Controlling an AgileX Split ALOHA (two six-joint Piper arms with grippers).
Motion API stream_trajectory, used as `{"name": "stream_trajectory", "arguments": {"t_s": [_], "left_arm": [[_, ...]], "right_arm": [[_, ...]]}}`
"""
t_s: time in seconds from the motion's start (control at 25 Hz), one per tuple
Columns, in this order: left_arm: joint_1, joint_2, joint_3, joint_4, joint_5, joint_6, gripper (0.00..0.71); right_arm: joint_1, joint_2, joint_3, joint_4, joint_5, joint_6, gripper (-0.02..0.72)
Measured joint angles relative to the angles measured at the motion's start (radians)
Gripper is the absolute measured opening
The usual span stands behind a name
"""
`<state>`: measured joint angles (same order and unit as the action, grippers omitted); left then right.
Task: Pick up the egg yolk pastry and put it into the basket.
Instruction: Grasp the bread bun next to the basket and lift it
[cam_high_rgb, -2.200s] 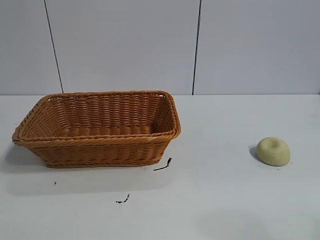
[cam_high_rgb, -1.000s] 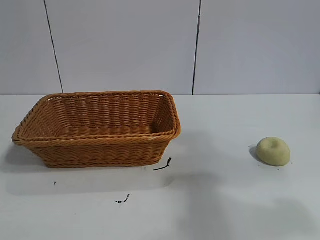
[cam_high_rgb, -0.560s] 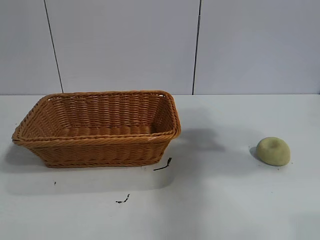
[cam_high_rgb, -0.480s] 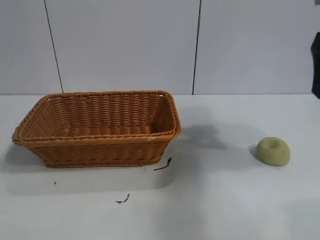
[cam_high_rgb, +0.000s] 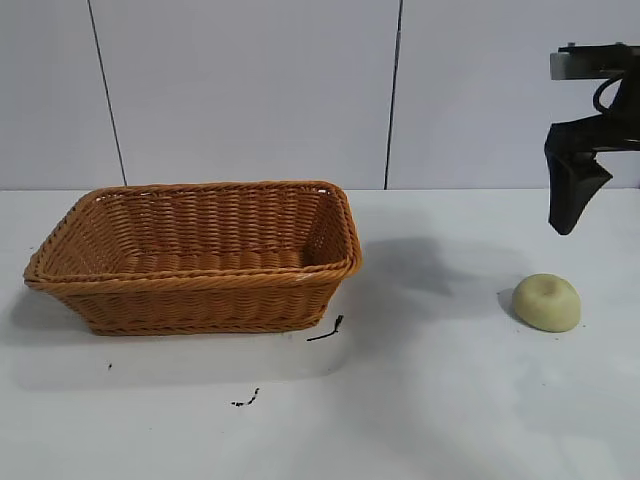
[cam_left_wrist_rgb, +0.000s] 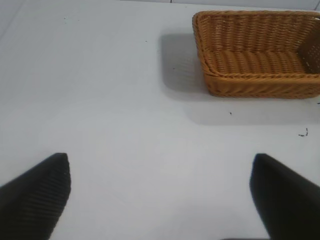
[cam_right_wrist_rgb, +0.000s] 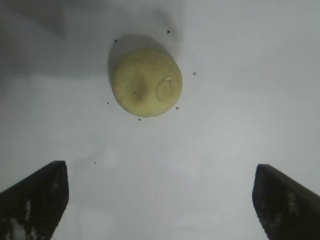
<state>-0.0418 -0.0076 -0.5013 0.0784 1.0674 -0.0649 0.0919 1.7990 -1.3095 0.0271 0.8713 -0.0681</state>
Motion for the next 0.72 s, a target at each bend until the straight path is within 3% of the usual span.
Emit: {"name": "stream_trajectory", "arguments": {"t_s": [0.16, 0.4, 0.72], "left_arm": [[0.0, 0.0, 0.0, 0.0, 0.0, 0.0, 0.696], [0.0, 0.0, 0.0, 0.0, 0.0, 0.0, 0.696], [0.0, 0.0, 0.0, 0.0, 0.0, 0.0, 0.696]], "right_arm": [[0.03, 0.0, 0.0, -0.027, -0.061, 0.046, 0.694], [0.031, 0.007, -0.001, -0.121, -0.102, 0.11, 0.694], [-0.005, 0.141, -0.002, -0.117, -0.127, 0.113, 0.694]]}}
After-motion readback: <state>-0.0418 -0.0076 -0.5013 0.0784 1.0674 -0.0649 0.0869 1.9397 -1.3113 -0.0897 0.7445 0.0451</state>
